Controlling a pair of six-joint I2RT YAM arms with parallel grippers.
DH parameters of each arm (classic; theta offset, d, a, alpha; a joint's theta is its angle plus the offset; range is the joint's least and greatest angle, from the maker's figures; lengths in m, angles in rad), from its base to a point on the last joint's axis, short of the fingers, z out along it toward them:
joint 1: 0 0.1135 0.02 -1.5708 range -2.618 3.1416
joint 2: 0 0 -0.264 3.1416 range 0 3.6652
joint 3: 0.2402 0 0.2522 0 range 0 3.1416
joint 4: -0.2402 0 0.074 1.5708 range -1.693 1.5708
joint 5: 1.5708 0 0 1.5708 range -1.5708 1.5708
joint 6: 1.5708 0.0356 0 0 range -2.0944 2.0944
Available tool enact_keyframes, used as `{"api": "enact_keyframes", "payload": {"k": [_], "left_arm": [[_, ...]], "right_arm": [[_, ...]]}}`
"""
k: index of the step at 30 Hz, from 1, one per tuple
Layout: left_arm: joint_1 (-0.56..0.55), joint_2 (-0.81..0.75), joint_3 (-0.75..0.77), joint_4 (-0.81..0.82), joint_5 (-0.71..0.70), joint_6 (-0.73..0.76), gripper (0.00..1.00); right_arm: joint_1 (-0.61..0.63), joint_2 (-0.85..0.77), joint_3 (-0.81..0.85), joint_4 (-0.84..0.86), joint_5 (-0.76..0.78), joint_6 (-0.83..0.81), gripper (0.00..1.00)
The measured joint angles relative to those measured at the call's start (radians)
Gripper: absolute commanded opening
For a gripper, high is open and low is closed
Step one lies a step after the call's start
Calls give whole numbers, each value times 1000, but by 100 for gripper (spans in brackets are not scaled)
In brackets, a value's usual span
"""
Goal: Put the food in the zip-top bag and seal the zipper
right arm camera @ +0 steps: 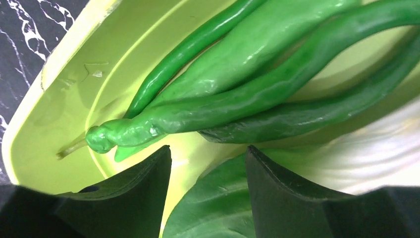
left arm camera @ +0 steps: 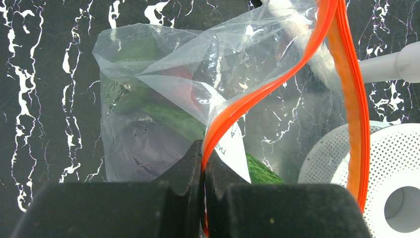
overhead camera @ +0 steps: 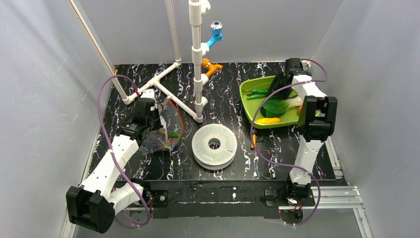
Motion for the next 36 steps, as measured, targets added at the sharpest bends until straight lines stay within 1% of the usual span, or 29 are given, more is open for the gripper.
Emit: {"api": "enact_keyframes", "payload": {"k": [6,12,16,19,23,27,29,36], "left_arm": [[0,0,0,0,0,0,0],[0,0,0,0,0,0,0],[0,0,0,0,0,0,0],[0,0,0,0,0,0,0],[0,0,0,0,0,0,0],[0,1,0,0,0,0,0],[0,2,0,0,0,0,0],[0,2,0,0,0,0,0]], "right_arm": [[34,55,46,-43,71,-33,63],[28,163,196,-160,151,-46,63],[26,218,281,-227,173,-51,63],[22,238,321,-259,160,-54,63],[0,232,299,-244,102,-55,63],[-26,129,119,-106,51,-57,63],[-36,99,84,-89,40,-56,63],[-71,79,79,-64,40,-57,63]]}}
